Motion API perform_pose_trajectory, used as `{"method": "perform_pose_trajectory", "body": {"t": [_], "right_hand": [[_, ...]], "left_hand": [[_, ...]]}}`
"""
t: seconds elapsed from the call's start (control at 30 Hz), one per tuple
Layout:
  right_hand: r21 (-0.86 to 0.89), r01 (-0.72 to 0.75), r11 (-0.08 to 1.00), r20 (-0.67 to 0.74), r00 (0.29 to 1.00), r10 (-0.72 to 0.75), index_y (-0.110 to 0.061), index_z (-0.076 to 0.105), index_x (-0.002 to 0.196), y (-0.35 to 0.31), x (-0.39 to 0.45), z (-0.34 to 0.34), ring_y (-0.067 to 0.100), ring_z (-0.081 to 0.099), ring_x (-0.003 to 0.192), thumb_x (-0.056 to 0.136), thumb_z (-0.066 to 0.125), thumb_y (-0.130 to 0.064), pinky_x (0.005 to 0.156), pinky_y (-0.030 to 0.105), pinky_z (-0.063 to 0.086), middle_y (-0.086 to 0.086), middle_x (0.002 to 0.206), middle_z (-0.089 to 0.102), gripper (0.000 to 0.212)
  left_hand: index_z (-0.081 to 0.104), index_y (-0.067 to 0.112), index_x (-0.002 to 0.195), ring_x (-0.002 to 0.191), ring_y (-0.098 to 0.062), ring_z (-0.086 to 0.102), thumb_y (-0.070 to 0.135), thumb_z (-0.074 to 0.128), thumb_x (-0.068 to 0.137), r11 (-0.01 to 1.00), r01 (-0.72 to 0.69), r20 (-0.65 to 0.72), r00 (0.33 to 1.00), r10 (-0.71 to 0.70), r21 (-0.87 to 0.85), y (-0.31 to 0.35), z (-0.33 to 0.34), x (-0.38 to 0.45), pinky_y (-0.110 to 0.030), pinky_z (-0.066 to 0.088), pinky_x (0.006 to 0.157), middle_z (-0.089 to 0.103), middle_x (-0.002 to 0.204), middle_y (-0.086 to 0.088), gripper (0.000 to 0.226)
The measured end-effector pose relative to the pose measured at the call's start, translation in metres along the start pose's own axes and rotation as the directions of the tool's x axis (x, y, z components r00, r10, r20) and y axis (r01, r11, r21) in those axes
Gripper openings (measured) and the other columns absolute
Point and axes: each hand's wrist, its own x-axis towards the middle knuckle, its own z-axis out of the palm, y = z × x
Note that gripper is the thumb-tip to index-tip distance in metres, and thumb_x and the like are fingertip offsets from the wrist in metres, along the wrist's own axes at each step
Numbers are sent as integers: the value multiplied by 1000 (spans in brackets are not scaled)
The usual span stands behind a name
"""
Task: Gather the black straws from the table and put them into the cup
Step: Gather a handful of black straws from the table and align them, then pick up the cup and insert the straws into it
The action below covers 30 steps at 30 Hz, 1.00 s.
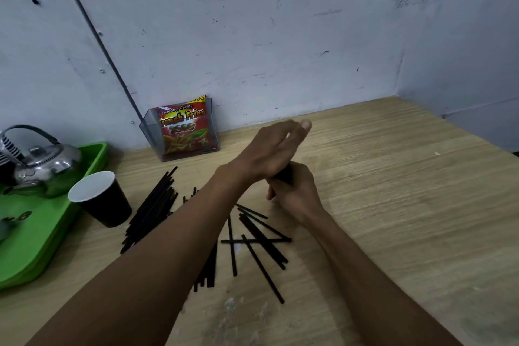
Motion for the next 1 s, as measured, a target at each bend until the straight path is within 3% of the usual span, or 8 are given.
{"method": "perform_pose_trajectory", "body": {"t": [0.07, 0.2, 0.33, 0.43, 0.53, 0.67, 0.83, 1.0], "right_hand": [[41, 27, 999, -56, 998, -25, -14, 61, 71, -2, -1, 1, 7, 61, 47, 90, 65, -32, 47, 12, 44, 2, 53, 63, 26], [114, -23, 993, -48, 998, 28, -9, 53, 70, -11, -3, 6, 19, 48, 51, 88, 68, -36, 53, 37, 45, 5, 56, 49, 36], [184, -32, 982, 42, 999, 25, -24, 43, 56, -17, -16, 19, 14, 37, 43, 85, 70, -44, 48, 31, 35, -4, 48, 39, 45], [180, -38, 983, 89, 996, 22, -22, 38, 56, -26, -19, 36, 14, 31, 42, 84, 72, -42, 49, 30, 29, 2, 51, 33, 49], [223, -48, 974, 137, 990, 18, -17, 37, 61, -48, -16, 61, 15, 30, 37, 87, 72, -31, 46, 27, 30, 3, 49, 31, 46], [370, -82, 925, 229, 973, -6, -13, 48, 64, -87, -8, 111, 17, 40, 36, 90, 69, -26, 44, 28, 40, -1, 43, 41, 37], [588, -140, 796, 226, 974, 4, -14, 56, 66, -116, 4, 166, 19, 48, 43, 90, 70, -21, 50, 32, 46, 1, 49, 49, 28], [558, -144, 817, 190, 981, 44, -18, 59, 58, -131, 24, 228, 18, 56, 57, 89, 71, -24, 59, 31, 46, 2, 57, 59, 34]], "left_hand": [[47, 22, 82, 78, -8, 48, 53, 30, 99, 992, -9, -122, 992, -6, -126, 0, -14, -6, -27, 40, 70, 53, 84, 5, 40], [61, 4, 91, 80, -21, 60, 36, 42, 101, 983, 3, -368, 927, -71, -183, -14, -49, -36, -45, 49, 74, 64, 95, -27, 39], [66, 5, 101, 75, -21, 72, 12, 54, 96, 947, -1, -538, 823, -182, -321, -42, -77, -89, -24, 54, 63, 72, 90, -18, 15], [68, 17, 90, 65, -18, 71, 5, 57, 92, 943, 13, -692, 676, -253, -332, -67, -99, -130, -22, 52, 57, 73, 81, -13, 15], [66, 18, 86, 62, -16, 68, 1, 59, 85, 920, 19, -823, 440, -359, -391, -94, -122, -171, -24, 50, 58, 70, 76, -10, 19], [63, 17, 93, 64, -5, 61, 3, 63, 77, 890, 146, -865, 211, -454, -432, -132, -143, -210, -31, 50, 67, 64, 75, 2, 21], [52, 16, 123, 93, -16, 62, 7, 75, 69, 835, 329, -740, 394, -546, -441, -151, -131, -215, -37, 53, 89, 63, 101, 2, 60], [40, 18, 136, 109, -9, 52, 17, 85, 60, 869, 332, -653, 574, -494, -366, -178, -122, -210, -18, 41, 87, 54, 116, 9, 88]]}}
